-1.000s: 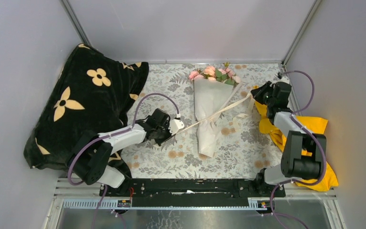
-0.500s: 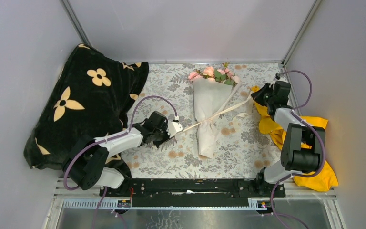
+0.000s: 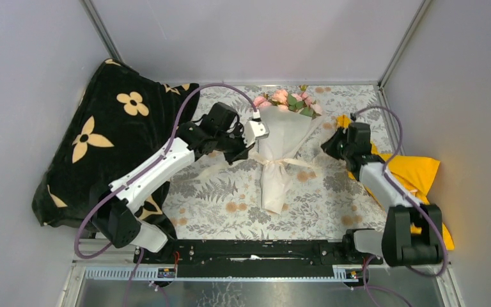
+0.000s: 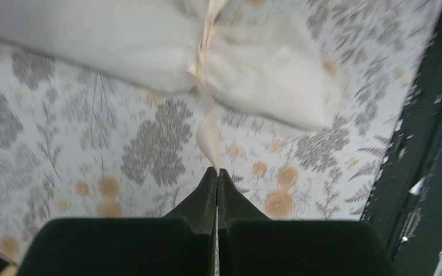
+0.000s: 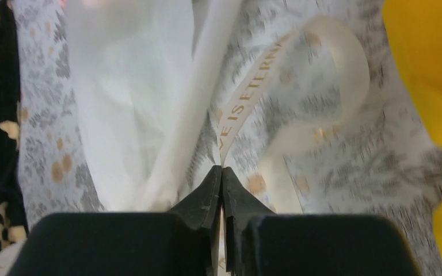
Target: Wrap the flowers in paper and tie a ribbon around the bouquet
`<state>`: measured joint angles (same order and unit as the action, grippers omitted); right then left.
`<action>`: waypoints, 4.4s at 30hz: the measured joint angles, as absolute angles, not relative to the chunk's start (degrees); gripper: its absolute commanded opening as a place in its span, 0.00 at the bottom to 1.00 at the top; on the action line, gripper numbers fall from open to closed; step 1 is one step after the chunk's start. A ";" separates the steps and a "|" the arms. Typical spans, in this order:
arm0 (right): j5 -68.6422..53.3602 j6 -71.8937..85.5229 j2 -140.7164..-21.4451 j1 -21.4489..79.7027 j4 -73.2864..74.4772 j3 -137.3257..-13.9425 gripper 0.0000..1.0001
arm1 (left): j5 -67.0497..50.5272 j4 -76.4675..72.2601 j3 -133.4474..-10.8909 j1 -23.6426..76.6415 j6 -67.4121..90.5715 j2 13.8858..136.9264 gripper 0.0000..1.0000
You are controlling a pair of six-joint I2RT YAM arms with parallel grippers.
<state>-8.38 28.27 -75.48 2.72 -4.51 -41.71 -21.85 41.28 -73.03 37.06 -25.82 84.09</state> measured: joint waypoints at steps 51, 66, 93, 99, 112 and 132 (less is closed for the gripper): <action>-59.94 -4.27 -82.63 24.93 -41.58 -36.21 0.17 | -46.41 22.46 -64.53 33.65 -31.66 84.93 0.00; -55.37 4.78 -79.59 25.41 -41.67 -36.49 0.00 | -39.92 -2.94 -48.01 32.18 -29.45 86.19 0.62; -37.85 18.04 -78.59 25.41 -39.40 -36.45 0.48 | -34.92 -41.78 -38.74 37.67 -2.33 95.02 0.00; -9.80 17.82 -76.47 25.28 -7.01 -49.56 0.65 | -33.93 -43.11 -37.52 37.85 -3.90 94.96 0.00; 5.87 17.28 -91.92 12.97 16.49 -55.27 0.53 | -32.62 -42.87 -35.44 38.22 -14.00 94.96 0.00; -0.95 12.88 -101.30 7.25 14.55 -59.86 0.00 | -37.34 -42.63 -34.94 38.68 -30.98 93.65 0.00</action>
<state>-0.95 12.88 -101.30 7.25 14.55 -59.86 -37.34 -42.63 -34.94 38.68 -30.98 93.65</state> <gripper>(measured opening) 0.012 0.007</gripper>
